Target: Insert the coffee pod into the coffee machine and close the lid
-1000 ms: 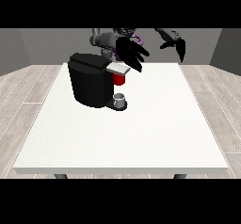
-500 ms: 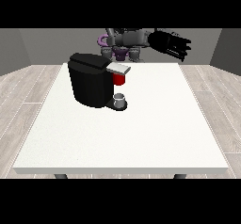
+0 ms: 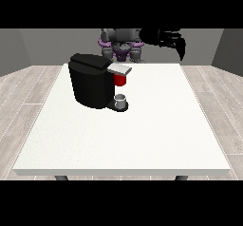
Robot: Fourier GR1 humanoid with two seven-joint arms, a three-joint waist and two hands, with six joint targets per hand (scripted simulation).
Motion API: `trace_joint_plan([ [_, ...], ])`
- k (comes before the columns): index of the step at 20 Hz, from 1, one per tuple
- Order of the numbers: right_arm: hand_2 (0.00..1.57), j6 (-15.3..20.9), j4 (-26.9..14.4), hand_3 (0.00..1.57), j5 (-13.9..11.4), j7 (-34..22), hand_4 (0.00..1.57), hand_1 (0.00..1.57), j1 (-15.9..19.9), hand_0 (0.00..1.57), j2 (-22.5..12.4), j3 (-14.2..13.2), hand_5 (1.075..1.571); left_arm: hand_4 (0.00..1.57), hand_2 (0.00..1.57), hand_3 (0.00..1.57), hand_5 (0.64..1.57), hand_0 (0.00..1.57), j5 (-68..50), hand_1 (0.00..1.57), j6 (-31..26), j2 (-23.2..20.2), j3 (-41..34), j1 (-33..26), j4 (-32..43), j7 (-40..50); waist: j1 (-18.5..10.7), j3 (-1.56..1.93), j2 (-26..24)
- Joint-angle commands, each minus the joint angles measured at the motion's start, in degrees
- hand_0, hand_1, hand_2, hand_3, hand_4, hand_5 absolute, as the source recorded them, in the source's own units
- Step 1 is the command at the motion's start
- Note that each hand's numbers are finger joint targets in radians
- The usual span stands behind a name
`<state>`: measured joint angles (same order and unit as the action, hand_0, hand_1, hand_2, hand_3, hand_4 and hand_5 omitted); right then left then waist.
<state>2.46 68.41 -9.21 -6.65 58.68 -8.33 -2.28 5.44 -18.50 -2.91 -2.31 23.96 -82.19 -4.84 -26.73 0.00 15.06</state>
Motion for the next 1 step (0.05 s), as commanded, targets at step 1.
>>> trace_joint_plan([
  [1,0.00,-2.0,2.2,0.00,1.3,4.1,0.26,0.00,-6.5,0.00,5.2,3.9,1.571,0.27,0.00,0.00,1.571,0.00,-1.7,0.00,0.0,-3.0,-4.7,-4.2,2.5,-1.5,6.5,-0.01,-4.0],
])
